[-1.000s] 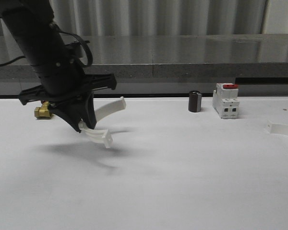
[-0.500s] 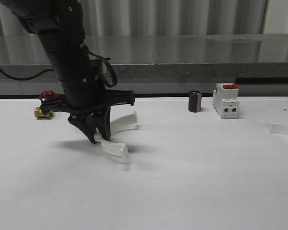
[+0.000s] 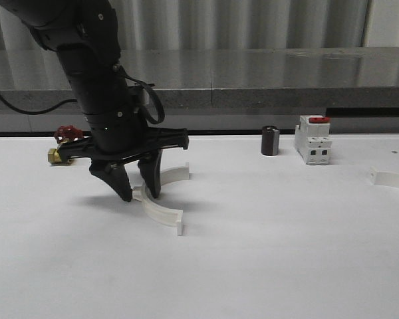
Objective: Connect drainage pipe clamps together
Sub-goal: 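Carry the white clamp half with the left gripper to table center, then open the left gripper and lift it away from the clamp half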
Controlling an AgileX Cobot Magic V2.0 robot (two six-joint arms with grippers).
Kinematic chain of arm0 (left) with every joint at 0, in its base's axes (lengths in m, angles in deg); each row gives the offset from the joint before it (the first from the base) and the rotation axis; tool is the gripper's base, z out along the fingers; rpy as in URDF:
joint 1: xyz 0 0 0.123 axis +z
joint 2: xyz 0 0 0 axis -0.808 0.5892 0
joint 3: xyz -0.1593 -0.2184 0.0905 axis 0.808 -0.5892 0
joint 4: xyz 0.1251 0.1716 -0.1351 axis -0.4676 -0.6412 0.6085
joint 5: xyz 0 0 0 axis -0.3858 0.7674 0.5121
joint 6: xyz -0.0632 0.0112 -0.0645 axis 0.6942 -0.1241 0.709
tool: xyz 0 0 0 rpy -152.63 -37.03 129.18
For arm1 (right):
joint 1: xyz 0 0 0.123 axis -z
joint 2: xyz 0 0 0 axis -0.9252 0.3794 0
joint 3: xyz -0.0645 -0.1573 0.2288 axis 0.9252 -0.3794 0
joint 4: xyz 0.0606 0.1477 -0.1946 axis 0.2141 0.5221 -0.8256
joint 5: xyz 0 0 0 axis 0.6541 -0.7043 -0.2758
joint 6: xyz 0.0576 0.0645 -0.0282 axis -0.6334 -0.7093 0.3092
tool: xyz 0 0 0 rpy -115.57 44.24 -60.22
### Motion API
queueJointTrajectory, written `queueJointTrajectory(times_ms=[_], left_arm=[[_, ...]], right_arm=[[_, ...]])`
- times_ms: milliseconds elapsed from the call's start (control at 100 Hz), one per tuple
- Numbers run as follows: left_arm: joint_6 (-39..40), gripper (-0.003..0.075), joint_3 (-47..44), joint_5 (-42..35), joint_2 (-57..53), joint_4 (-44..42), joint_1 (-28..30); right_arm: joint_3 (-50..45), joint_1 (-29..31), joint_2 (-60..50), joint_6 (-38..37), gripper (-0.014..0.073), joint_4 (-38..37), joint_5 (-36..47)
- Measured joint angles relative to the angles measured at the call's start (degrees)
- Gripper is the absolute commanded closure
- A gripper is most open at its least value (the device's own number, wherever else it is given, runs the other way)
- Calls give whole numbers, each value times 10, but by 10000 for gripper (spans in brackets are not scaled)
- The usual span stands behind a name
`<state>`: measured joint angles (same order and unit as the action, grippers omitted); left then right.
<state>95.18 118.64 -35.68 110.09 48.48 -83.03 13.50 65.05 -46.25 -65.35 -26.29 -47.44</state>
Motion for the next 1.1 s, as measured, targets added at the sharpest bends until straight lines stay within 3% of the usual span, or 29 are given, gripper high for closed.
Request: queueJointTrajectory(times_ms=[120,340,590,810,1099], left_arm=[[0,88,1,0,0,1,-2],[-8,89,-1,0,-24,-15,-2],[-67,89,-12,-3,-145,-43,11],[-130,89,-82,-12,-281,-47,104],[-165,89,-257,-55,-509,-51,256]], right_arm=[[0,0,0,0,712,0,0],[0,0,0,0,712,0,0],[0,0,0,0,712,0,0],[0,0,0,0,712,0,0],[0,0,0,0,712,0,0]])
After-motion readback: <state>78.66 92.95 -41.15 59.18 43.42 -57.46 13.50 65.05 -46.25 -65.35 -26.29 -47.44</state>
